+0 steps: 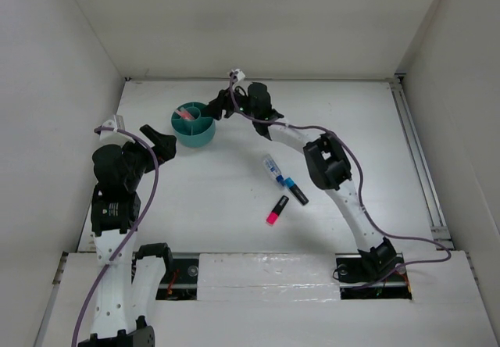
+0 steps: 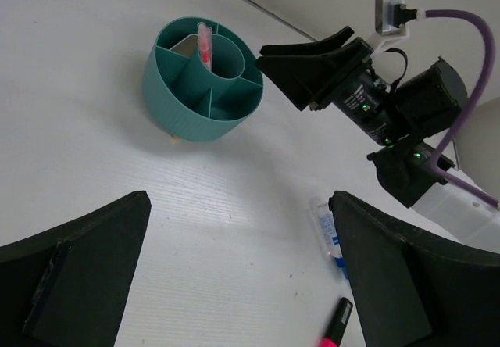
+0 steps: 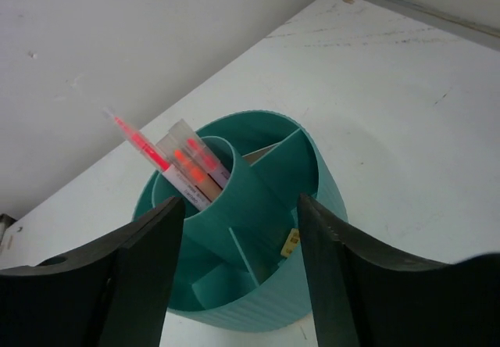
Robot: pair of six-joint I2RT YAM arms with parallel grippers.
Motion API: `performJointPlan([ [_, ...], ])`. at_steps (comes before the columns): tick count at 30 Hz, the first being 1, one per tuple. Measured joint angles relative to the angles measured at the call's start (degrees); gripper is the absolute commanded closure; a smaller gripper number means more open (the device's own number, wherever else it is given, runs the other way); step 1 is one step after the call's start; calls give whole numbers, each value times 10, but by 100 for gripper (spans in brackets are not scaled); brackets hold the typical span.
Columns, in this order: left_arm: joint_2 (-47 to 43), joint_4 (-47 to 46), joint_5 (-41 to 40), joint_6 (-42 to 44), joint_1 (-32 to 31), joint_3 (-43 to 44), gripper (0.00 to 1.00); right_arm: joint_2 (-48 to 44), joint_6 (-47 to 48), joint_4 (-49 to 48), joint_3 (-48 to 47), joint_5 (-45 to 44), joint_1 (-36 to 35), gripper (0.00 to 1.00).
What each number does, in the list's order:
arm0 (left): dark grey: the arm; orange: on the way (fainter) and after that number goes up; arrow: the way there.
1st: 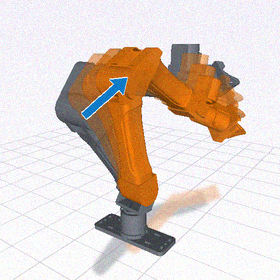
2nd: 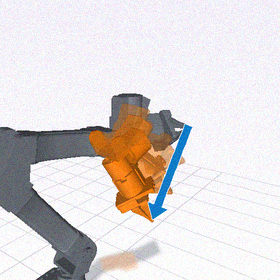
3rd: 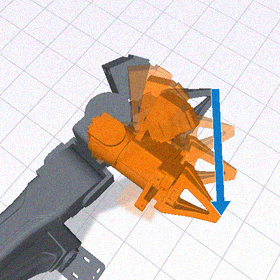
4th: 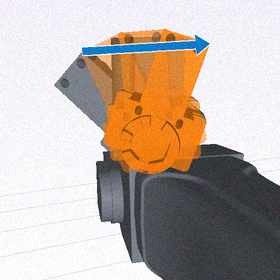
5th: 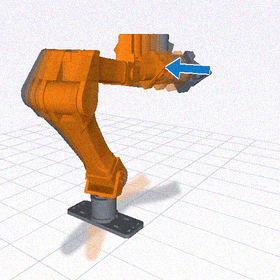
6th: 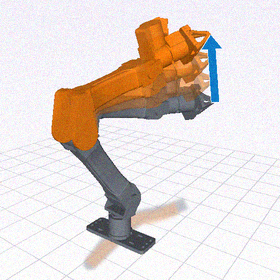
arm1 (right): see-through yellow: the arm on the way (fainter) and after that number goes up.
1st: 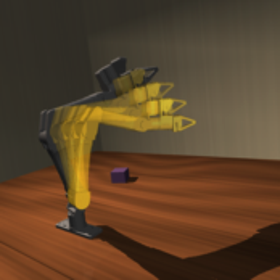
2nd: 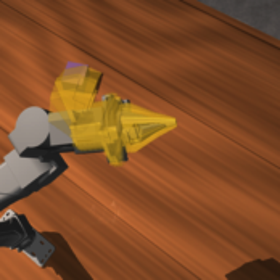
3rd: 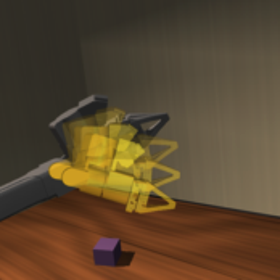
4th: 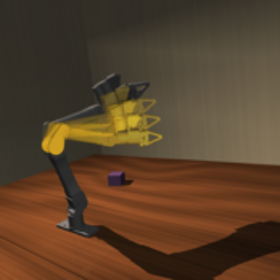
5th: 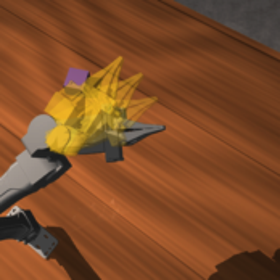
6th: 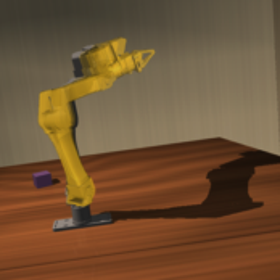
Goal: Sort the stationery into containers
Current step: Place the stationery in the storage box, then pick up the pen from the center of the board.
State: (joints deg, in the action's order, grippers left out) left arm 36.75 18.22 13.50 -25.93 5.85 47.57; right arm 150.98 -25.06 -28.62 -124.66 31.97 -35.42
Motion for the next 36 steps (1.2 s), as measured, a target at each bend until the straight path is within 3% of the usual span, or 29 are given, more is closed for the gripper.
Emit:
performJointPlan([
  [4, 0, 0, 0, 0, 0, 0, 0, -57, 2, -4, 52, -3, 6, 0],
  [10, 0, 0, -1, 0, 0, 0, 0, -202, 39, 16, 177, -53, 26, 0],
  [19, 2, 0, -4, 0, 0, 0, 0, -451, 133, 195, 394, -229, 35, 0],
  [27, 3, 0, -5, 0, 0, 0, 0, -654, 125, 300, 637, -347, 24, 2],
  [36, 20, 0, -3, 0, 0, 0, 0, -745, 86, 371, 760, -403, 5, 9],
])
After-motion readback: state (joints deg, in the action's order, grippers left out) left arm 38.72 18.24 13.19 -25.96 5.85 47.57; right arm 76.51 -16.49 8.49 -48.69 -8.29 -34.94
